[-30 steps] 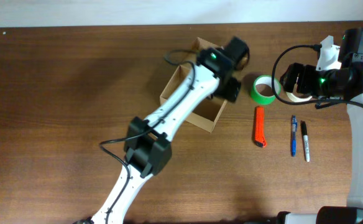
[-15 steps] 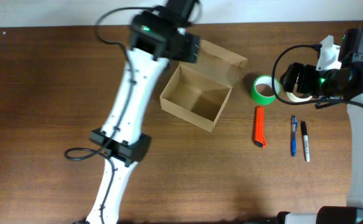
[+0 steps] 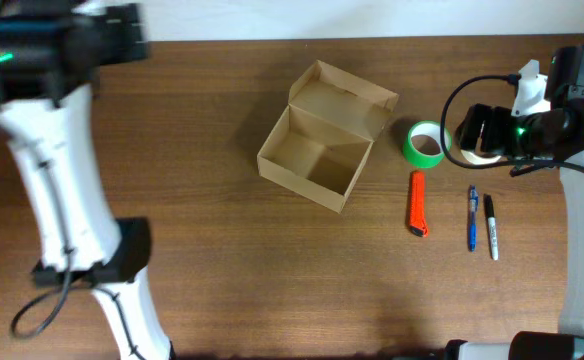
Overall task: Pack container
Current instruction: 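Release the box and retract the left arm to the left side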
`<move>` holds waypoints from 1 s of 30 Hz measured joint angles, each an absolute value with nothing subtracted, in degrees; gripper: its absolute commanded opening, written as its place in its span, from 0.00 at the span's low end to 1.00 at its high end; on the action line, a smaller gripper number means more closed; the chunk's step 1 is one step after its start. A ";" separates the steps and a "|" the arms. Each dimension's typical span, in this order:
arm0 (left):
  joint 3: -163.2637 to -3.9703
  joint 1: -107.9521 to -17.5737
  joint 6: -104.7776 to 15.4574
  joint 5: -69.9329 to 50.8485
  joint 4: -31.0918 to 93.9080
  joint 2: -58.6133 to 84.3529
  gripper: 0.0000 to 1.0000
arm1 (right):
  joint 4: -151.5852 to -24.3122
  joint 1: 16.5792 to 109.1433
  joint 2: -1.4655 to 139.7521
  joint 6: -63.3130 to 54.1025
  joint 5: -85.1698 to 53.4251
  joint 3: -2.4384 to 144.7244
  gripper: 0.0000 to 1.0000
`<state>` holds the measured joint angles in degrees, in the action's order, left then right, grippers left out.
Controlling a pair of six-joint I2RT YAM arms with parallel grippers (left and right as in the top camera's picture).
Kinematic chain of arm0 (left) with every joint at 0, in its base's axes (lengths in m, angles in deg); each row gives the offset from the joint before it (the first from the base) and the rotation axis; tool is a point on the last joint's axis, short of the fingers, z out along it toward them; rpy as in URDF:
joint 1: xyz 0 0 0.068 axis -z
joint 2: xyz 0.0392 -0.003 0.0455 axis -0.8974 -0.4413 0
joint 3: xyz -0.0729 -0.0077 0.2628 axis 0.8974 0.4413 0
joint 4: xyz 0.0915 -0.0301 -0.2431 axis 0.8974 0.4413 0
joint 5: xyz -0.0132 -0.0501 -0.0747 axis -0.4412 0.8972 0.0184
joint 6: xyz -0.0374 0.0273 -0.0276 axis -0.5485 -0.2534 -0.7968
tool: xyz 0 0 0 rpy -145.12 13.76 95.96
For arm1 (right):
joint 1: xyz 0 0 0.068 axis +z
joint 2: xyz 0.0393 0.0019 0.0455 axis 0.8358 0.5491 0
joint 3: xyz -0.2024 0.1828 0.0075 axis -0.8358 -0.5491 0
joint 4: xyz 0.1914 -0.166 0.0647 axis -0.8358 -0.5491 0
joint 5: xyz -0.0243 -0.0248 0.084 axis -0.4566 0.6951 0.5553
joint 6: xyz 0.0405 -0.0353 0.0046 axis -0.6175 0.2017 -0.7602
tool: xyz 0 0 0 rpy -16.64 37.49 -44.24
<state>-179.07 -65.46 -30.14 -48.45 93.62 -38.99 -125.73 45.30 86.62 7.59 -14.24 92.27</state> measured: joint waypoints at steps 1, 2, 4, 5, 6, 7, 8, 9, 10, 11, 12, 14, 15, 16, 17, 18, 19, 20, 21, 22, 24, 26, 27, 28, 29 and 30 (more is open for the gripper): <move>-177.49 -67.41 -29.79 -48.58 93.65 -37.06 0.97 | -125.77 45.30 86.62 7.57 -14.33 92.40 0.99; -175.68 -69.11 -29.31 -48.60 93.65 -35.27 0.97 | -125.86 45.30 86.62 7.57 -14.44 92.53 0.99; -171.24 -72.06 -28.72 -48.62 93.69 -31.84 0.98 | -125.88 45.30 86.62 7.59 -14.66 92.64 0.99; -168.95 -73.16 -28.50 -48.64 93.67 -30.46 0.98 | -125.90 45.30 86.62 7.57 -14.66 92.64 0.99; -166.37 -74.16 -28.30 -48.64 93.73 -29.17 0.98 | -125.90 45.30 86.62 7.55 -14.70 92.64 0.99; -163.77 -74.93 -28.08 -48.62 93.65 -28.19 1.00 | -125.93 45.30 86.62 7.59 -14.70 92.64 0.99; -161.38 -75.52 -27.91 -48.64 93.82 -27.53 1.00 | -125.90 45.30 86.62 7.59 -14.70 92.64 0.99; -158.85 -76.06 -27.82 -48.60 93.75 -27.20 1.00 | -125.90 45.30 86.62 7.57 -14.72 92.64 1.00; -156.31 -76.48 -27.69 -48.60 93.73 -27.03 1.00 | -125.90 45.30 86.62 7.57 -14.83 92.64 0.97; -153.25 -76.89 -27.60 -48.62 93.78 -27.05 1.00 | -125.90 45.30 86.62 7.55 -14.90 92.64 0.92; -150.54 -77.18 -27.49 -48.64 93.67 -27.18 1.00 | -125.88 45.30 86.62 7.79 -15.18 92.64 0.84; -144.93 -77.57 -27.47 -49.04 93.19 -27.60 1.00 | -125.90 45.30 86.62 7.59 -16.15 92.64 0.72; -142.24 -77.72 -27.47 -49.17 92.97 -27.80 1.00 | -125.84 45.30 86.64 7.02 -16.74 92.64 0.72; -139.79 -77.79 -27.49 -49.32 92.62 -28.12 1.00 | -125.75 45.30 86.79 6.52 -17.41 92.66 0.72; -137.34 -77.83 -27.47 -49.43 92.12 -28.14 1.00 | -125.51 45.30 87.12 5.95 -17.96 92.73 0.72; -134.89 -77.83 -27.47 -49.45 92.07 -28.28 1.00 | -125.18 45.28 87.71 5.36 -18.59 92.86 0.73; -132.05 -77.83 -27.47 -49.56 91.72 -28.30 1.00 | -124.46 45.26 89.04 4.68 -19.10 93.08 0.73; -130.46 -77.81 -27.47 -49.61 91.68 -28.32 1.00 | -123.83 45.26 90.05 4.25 -19.42 93.16 0.73; -128.51 -77.81 -27.47 -49.63 91.26 -28.32 1.00 | -123.17 45.28 91.43 3.63 -19.62 93.32 0.73; -126.92 -77.83 -27.47 -49.65 91.02 -28.32 1.00 | -122.38 45.26 93.57 2.67 -19.64 93.47 0.73; -124.01 -77.83 -27.47 -49.67 90.63 -28.32 1.00 | -122.03 45.26 98.03 1.23 -19.38 93.89 0.72; -121.06 -77.83 -27.47 -49.67 90.67 -28.32 1.00 | -122.28 45.26 103.67 0.03 -18.48 95.11 0.72; -120.16 -77.83 -27.47 -49.67 90.61 -28.34 1.00 | -122.76 45.26 106.35 -0.45 -18.09 95.98 0.72; -119.40 -77.83 -27.47 -49.65 90.65 -28.36 1.00 | -123.08 45.26 108.47 -0.91 -17.87 96.88 0.72; -118.78 -77.83 -27.47 -49.65 90.65 -28.36 1.00 | -123.26 45.26 110.44 -1.24 -17.70 97.78 0.72; -118.54 -77.83 -27.47 -49.65 90.65 -28.36 1.00 | -123.26 45.26 112.34 -1.55 -17.54 98.63 0.72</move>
<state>-118.54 -77.83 -27.47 -49.65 90.65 -28.36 -123.26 45.26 112.34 -1.55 -17.54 98.63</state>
